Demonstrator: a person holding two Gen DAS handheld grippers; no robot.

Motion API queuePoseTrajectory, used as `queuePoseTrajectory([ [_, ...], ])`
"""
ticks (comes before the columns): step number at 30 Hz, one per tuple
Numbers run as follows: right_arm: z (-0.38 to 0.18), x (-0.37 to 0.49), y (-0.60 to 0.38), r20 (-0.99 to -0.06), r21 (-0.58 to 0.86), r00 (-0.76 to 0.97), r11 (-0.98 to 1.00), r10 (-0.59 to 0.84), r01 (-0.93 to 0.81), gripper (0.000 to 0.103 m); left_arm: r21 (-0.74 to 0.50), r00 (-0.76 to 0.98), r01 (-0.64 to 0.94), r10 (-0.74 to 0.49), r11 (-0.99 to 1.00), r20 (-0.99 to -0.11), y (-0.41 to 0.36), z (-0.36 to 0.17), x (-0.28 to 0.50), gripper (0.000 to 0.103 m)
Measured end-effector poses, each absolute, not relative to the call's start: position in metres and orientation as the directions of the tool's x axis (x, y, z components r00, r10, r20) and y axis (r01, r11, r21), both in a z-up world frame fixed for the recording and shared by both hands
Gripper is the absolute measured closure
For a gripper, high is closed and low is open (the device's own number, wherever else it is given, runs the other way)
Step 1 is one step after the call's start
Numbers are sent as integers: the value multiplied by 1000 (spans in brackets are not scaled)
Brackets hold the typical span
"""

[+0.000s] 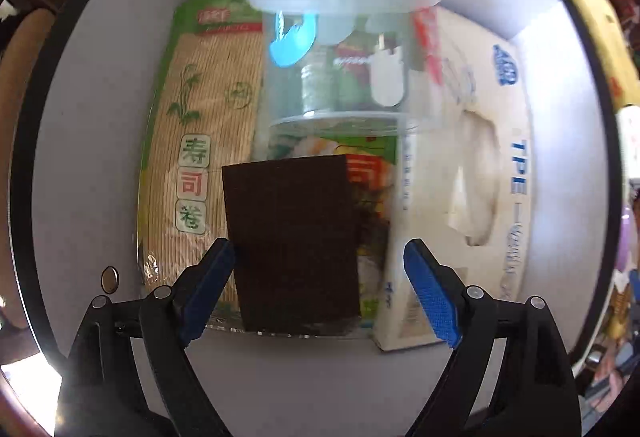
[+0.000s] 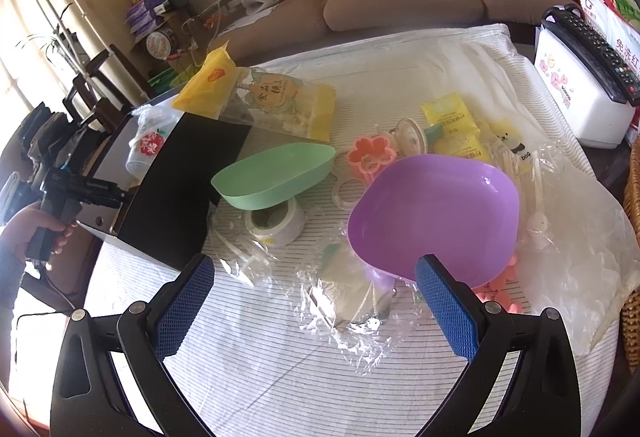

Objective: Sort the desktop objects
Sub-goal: 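Open the left gripper to release the sponge pad and withdraw, then grasp the purple plate rim with the right gripper and lift it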

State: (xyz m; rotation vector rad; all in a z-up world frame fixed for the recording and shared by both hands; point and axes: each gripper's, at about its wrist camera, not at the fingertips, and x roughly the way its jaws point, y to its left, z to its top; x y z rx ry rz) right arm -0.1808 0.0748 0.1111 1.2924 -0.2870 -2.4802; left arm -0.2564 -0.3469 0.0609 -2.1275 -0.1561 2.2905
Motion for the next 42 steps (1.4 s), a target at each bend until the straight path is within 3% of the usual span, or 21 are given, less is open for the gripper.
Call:
queuePoseTrajectory([
  [4,111,-179,75,-757,326,-534,-926,-378,192,0,-142,-119,149,125,-979,-985,-374,71,-262,17],
  [7,111,-178,75,-758,322,-533,-927,-375,194,0,-365,-113,192,349,-911,-930,-390,64,-267,17],
  [9,111,-179,75,-758,323,-534,-927,-375,193,0,-422,-96,205,411,-883,-907,-394,57,-269,17],
  [15,108,-181,75,-762,324,-528,-926,-376,192,0,-428,-81,203,420,-881,-904,-405,55,-274,16],
  [21,106,-181,71,-768,315,-518,-926,-377,206,0,-354,-70,175,347,-919,-935,-412,58,-274,11],
  [27,111,-182,79,-760,319,-534,-929,-370,189,0,-441,-34,199,443,-875,-896,-407,38,-266,10],
  [31,124,-183,104,-739,324,-577,-935,-347,147,0,-408,-46,166,406,-898,-913,-402,45,-259,10],
  [37,138,-186,162,-706,359,-644,-933,-295,34,0,-356,-235,67,332,-932,-914,-396,95,-220,10],
  [42,141,-184,190,-698,387,-656,-922,-287,-8,0,-422,-366,-100,427,-901,-827,-322,133,-176,3],
])
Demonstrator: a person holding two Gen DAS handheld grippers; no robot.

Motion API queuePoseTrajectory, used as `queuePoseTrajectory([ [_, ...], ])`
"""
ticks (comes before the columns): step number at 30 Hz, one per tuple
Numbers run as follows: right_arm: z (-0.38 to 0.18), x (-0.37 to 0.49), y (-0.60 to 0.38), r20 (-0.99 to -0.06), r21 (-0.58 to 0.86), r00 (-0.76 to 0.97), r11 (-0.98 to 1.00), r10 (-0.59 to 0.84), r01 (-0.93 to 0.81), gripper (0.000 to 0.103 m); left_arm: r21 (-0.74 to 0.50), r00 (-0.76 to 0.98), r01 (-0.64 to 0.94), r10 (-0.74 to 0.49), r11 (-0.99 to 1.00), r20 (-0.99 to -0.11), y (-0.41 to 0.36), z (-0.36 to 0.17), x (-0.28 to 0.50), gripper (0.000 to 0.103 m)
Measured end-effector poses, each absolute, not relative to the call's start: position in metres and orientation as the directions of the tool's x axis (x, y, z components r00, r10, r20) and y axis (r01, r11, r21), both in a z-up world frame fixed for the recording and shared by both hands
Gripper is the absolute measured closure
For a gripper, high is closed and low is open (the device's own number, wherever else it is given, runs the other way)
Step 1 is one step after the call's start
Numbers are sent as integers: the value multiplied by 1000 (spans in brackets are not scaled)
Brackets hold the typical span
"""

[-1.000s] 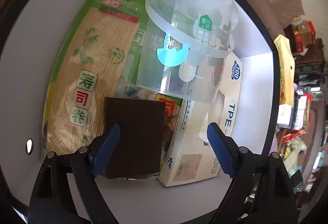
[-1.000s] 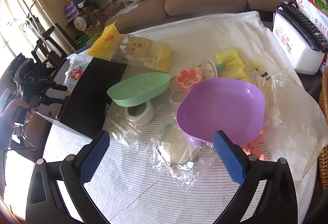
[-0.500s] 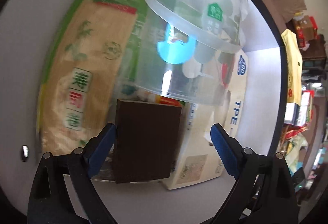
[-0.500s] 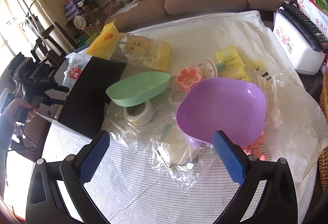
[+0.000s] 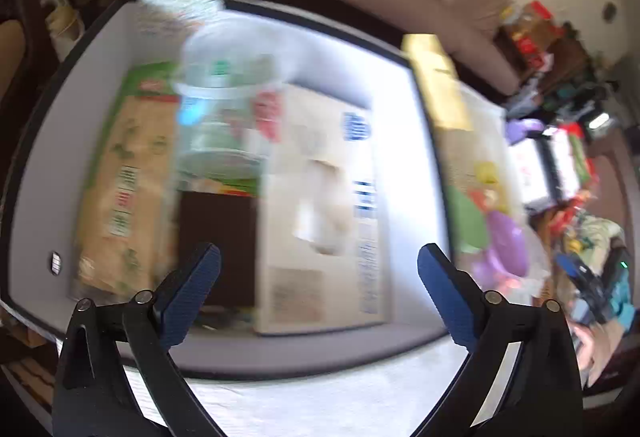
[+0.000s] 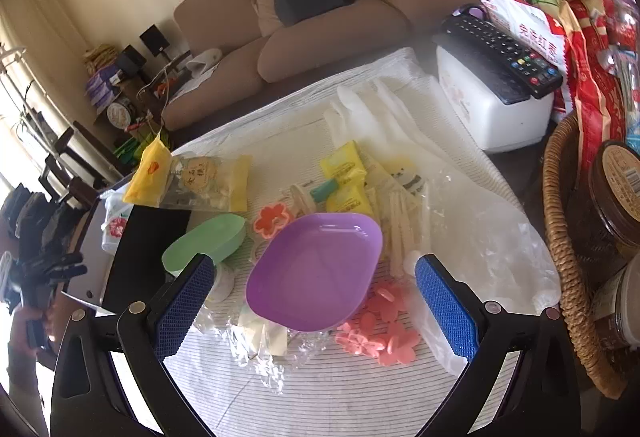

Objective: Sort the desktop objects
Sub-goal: 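Grasp the purple plate rim with the right gripper and lift it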

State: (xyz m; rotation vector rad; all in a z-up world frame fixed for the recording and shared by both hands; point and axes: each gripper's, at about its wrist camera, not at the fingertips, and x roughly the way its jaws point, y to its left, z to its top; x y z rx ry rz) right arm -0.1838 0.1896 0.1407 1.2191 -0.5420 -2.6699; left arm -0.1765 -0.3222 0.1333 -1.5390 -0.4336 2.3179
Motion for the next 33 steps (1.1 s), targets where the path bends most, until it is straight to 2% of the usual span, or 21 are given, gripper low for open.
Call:
queuePoseTrajectory([
  [6,148,-174,214,-648,489,-679,-872,-345,-24,0,-539,-389,-226,583,-811,-714,-218,153,-143,1],
  [11,138,-174,224,-648,530,-667,-847,-369,-47,0,-623,-367,-234,661,-747,-655,-161,157,-94,0],
  [16,110,-187,211,-723,473,-599,-878,-343,-68,2,-621,-322,-235,662,-748,-677,-114,119,-82,0],
  [19,94,-194,202,-752,449,-568,-890,-334,-72,9,-599,-319,-229,640,-768,-699,-104,102,-85,0],
  [25,62,-209,187,-807,378,-513,-923,-293,-67,34,-582,-285,-233,627,-779,-726,-93,83,-97,0],
  [29,48,-216,181,-821,360,-498,-930,-281,-69,69,-587,-262,-222,627,-779,-733,-93,79,-101,0],
  [31,49,-215,180,-810,370,-509,-927,-291,-58,74,-584,-254,-217,623,-782,-740,-95,77,-102,0],
  [32,50,-214,180,-807,372,-510,-927,-299,-46,83,-577,-259,-214,615,-788,-745,-98,76,-102,0],
  [33,52,-214,179,-800,382,-510,-924,-315,-29,86,-575,-262,-209,612,-791,-747,-100,76,-102,0],
])
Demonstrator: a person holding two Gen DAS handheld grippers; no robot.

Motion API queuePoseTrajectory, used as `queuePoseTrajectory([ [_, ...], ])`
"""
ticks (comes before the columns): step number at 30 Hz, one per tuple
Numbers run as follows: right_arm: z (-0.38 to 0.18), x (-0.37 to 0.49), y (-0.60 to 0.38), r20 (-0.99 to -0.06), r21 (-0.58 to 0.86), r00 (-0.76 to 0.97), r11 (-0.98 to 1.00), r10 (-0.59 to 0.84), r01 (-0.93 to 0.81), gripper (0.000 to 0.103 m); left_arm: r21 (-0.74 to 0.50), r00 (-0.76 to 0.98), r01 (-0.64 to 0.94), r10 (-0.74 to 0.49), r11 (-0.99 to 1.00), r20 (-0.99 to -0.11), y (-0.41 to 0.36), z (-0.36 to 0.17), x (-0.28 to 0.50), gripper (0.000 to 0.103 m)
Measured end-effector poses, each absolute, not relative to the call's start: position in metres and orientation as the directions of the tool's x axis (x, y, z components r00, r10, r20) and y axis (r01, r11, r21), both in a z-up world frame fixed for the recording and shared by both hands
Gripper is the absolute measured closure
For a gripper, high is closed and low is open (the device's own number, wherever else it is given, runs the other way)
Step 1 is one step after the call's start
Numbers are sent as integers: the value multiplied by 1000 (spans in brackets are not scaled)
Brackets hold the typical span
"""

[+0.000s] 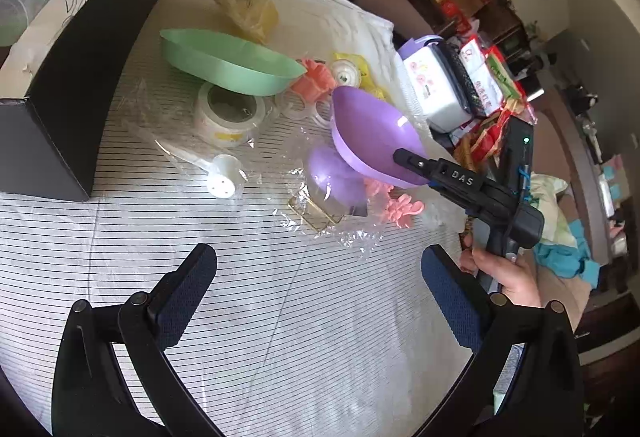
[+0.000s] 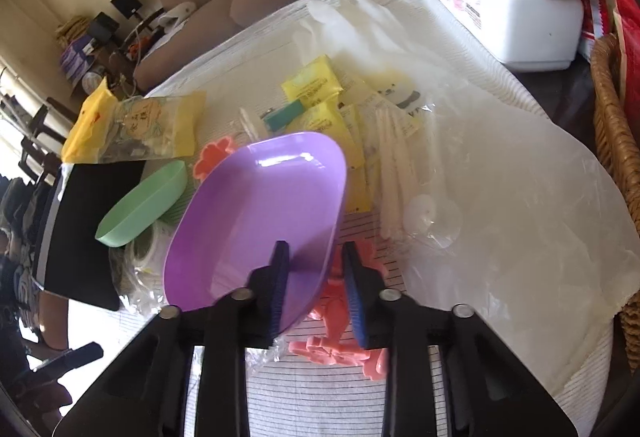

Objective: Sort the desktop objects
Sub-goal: 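Grasp the purple plate rim with the right gripper and lift it, then grasp the purple plate rim with the left gripper while the right gripper holds it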

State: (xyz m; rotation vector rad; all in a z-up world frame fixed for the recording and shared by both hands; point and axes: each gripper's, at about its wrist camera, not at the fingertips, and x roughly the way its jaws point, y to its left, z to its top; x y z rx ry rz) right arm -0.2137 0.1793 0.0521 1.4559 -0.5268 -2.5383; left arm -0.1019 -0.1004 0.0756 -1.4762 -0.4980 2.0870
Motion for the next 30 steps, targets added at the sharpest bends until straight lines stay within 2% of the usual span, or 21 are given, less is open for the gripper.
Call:
queuePoseTrajectory([
  [4,60,-205,177,-759,492,-475,-870,-446,31,89,-607,-246,-180,633,-774,-734,-111,72,-101,0],
  [13,73,-163,127,-730,569,-318,-796,-604,207,89,-547,-193,-180,574,-818,-796,-111,47,-84,0],
  [19,46,-143,69,-791,526,-161,-791,-590,311,89,-371,-175,-237,415,-898,-893,-101,34,-66,0],
  [24,34,-134,30,-862,400,-116,-803,-493,443,86,-237,-192,-306,304,-922,-933,-103,33,-54,0],
  [27,28,-131,19,-891,341,-114,-814,-439,470,86,-214,-166,-305,273,-928,-948,-108,26,-54,0],
  [30,23,-133,16,-897,342,-99,-818,-431,462,86,-210,-146,-307,264,-928,-953,-112,20,-52,1],
])
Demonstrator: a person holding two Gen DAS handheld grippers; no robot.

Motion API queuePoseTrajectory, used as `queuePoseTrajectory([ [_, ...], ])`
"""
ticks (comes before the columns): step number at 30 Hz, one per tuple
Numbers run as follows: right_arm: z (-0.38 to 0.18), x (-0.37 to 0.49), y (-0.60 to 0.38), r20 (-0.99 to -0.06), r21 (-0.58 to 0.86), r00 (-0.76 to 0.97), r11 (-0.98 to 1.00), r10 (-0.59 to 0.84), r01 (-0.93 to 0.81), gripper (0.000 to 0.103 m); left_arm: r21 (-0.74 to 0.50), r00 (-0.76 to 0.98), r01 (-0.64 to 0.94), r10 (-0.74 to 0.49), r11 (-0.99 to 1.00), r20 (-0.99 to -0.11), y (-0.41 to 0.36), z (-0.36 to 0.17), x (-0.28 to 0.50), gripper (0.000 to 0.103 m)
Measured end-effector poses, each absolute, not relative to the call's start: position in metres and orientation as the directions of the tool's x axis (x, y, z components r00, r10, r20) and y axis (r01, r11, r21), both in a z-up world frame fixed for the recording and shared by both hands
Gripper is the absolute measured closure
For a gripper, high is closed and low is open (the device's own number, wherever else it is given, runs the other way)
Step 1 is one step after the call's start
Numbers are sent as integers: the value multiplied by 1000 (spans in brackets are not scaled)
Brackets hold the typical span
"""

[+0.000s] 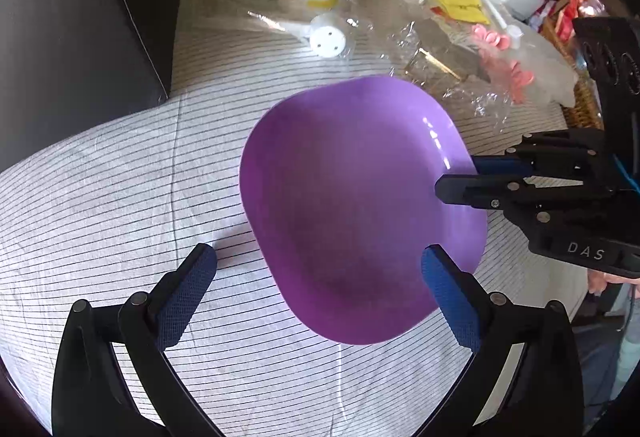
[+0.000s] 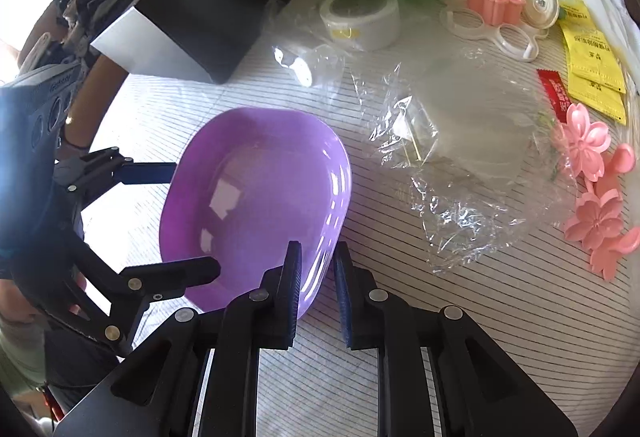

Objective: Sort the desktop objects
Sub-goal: 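Grasp the purple plate rim with the left gripper while the right gripper holds it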

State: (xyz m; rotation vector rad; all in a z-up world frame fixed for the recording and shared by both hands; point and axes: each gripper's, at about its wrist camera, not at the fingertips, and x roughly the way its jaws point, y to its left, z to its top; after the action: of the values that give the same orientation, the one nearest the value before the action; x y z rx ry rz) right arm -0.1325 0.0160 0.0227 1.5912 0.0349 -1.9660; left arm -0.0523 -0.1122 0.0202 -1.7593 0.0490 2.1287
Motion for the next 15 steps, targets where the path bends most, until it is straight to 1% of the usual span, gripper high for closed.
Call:
queuePoseTrajectory([
  [1,23,-133,17,-895,351,-95,-818,-437,456,85,-203,-146,-311,258,-928,-955,-113,21,-51,2],
  [3,23,-134,19,-894,355,-94,-820,-439,449,77,-203,-137,-304,254,-931,-958,-118,22,-48,2],
  [5,25,-135,21,-897,342,-106,-827,-428,445,74,-197,-136,-288,244,-937,-960,-125,25,-44,2],
  [10,25,-139,20,-898,337,-113,-829,-426,446,73,-216,-155,-266,263,-939,-952,-141,32,-39,2],
  [12,26,-140,19,-900,329,-117,-832,-419,446,73,-213,-165,-240,256,-947,-952,-146,27,-44,12],
  [13,27,-140,18,-902,325,-119,-834,-415,445,72,-207,-181,-239,253,-949,-950,-147,27,-46,15],
  [14,27,-140,17,-903,324,-119,-835,-414,445,72,-202,-197,-241,252,-949,-948,-146,28,-47,24],
  [15,27,-140,15,-903,324,-119,-835,-414,445,72,-202,-206,-242,254,-949,-945,-145,29,-49,26],
])
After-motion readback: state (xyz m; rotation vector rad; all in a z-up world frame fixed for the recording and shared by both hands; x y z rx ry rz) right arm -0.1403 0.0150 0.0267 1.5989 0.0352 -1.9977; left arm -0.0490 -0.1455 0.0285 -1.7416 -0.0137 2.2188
